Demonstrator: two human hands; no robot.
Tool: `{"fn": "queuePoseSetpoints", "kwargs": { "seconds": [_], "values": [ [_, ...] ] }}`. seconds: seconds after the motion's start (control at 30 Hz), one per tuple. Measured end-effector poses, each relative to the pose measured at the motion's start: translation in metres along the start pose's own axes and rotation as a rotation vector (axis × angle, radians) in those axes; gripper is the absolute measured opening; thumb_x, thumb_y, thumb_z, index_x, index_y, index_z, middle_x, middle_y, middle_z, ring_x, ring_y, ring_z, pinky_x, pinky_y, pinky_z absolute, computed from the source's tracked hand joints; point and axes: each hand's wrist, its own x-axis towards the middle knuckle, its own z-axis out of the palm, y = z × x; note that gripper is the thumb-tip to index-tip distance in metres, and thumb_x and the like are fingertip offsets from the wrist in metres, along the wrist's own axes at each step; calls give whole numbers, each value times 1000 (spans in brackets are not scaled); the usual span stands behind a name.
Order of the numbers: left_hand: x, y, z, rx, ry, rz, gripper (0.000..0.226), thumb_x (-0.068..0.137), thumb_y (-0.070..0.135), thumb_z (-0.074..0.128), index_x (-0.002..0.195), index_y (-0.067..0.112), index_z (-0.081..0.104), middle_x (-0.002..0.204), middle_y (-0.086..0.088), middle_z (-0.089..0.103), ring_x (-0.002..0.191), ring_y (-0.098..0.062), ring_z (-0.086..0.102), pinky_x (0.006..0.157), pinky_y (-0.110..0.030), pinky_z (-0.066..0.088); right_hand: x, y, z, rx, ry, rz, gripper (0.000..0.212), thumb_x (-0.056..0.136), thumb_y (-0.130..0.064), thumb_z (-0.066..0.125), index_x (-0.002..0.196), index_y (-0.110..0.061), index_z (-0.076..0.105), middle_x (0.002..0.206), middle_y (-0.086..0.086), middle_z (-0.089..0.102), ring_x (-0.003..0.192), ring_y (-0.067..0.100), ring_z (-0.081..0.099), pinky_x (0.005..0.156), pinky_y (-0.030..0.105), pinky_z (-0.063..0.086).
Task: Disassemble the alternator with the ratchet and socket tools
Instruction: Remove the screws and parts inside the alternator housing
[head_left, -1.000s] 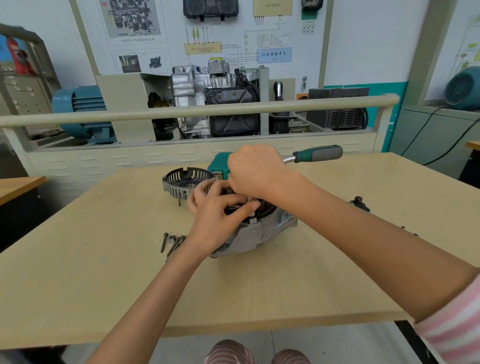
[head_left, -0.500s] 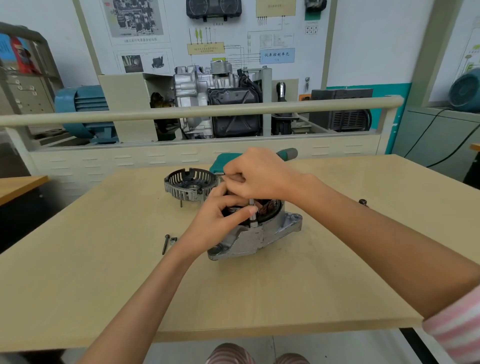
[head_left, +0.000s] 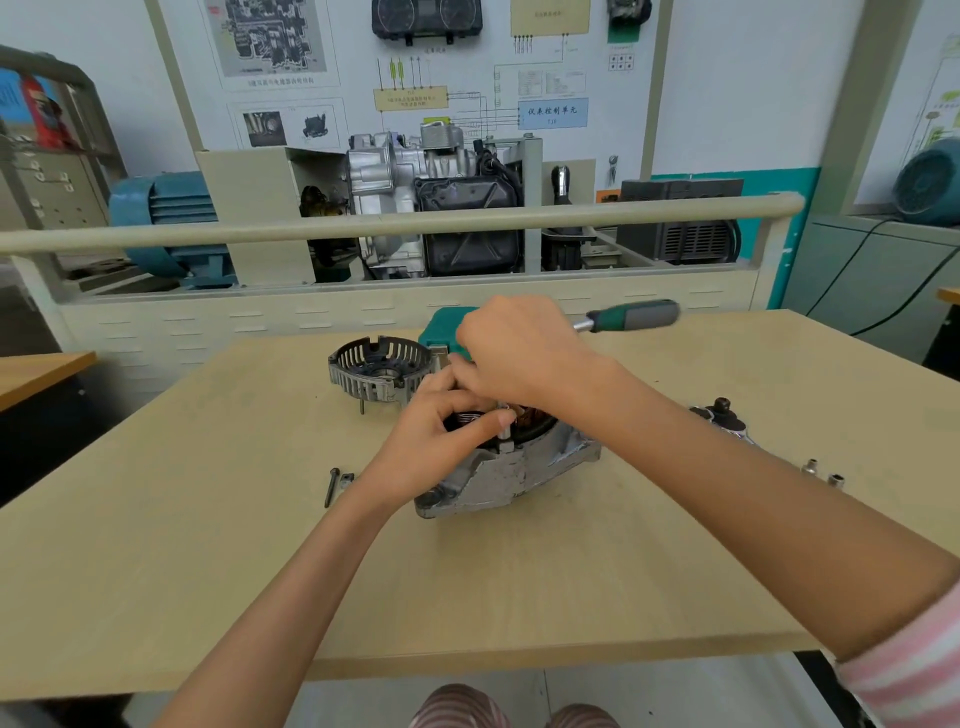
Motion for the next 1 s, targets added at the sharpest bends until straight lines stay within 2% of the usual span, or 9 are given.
{"fn": "queuePoseSetpoints", "kwargs": {
  "seconds": [0.13,0.23,0.33,0.47,0.57,0.7,0.83,0.93,1.0],
  "values": [
    [0,0,-4,-8,-77,7,17,88,26,60,98,22,73,117,1,60,122,-12,43,105,-31,33,0,8,-3,183,-7,-188,46,92,-34,47,52,-21,28,48,-7,33,45,7,30,47,29,27],
    [-2,0,-6,-74,-87,9,27,82,34,59,97,18,74,115,-7,65,120,-24,50,105,-45,38,0,5,-3,224,-9,-187,46,91,-34,47,52,-21,27,47,-6,34,45,6,30,50,29,30],
    [-2,-1,-4,-107,-37,18,28,76,34,63,92,15,75,108,-13,66,114,-27,53,101,-49,40,-1,1,-4,163,-4,-124,45,92,-37,43,52,-22,29,50,-7,35,45,6,30,45,27,23],
    [-1,-2,4,-88,55,42,13,78,17,70,89,23,73,98,-3,64,108,-28,49,100,-40,37,0,-13,2,-16,50,167,35,94,-29,41,62,-16,39,54,-2,31,50,15,37,43,24,18],
    [-1,-2,5,-59,76,35,25,83,5,67,85,29,72,93,10,59,107,-24,45,95,-29,34,3,-21,4,-77,34,245,25,93,-20,45,69,-19,42,55,-1,30,57,18,40,43,23,18],
    [-2,2,-2,-71,-15,-20,16,87,18,63,85,29,73,104,8,61,110,-12,44,98,-28,33,2,-8,2,4,42,63,35,92,-27,44,60,-16,35,54,-3,30,56,19,41,44,25,19],
    [-1,3,-5,-29,-66,-5,14,87,23,62,95,24,73,118,0,59,122,-14,43,108,-34,33,-3,5,-4,231,10,-164,46,93,-32,46,52,-22,26,47,-7,32,45,6,31,46,29,22],
    [-2,1,-5,-92,-58,20,27,80,28,64,90,6,75,108,-13,65,116,-25,51,104,-47,38,-5,4,-6,238,11,-167,47,93,-34,47,52,-22,27,46,-7,32,44,5,30,46,25,24],
    [-2,2,-3,-83,-7,48,19,80,22,67,81,5,76,100,-10,65,111,-26,50,103,-48,37,-4,-2,-5,161,9,-92,43,94,-34,43,55,-19,32,51,-7,33,47,10,34,45,27,21]
  ]
}}
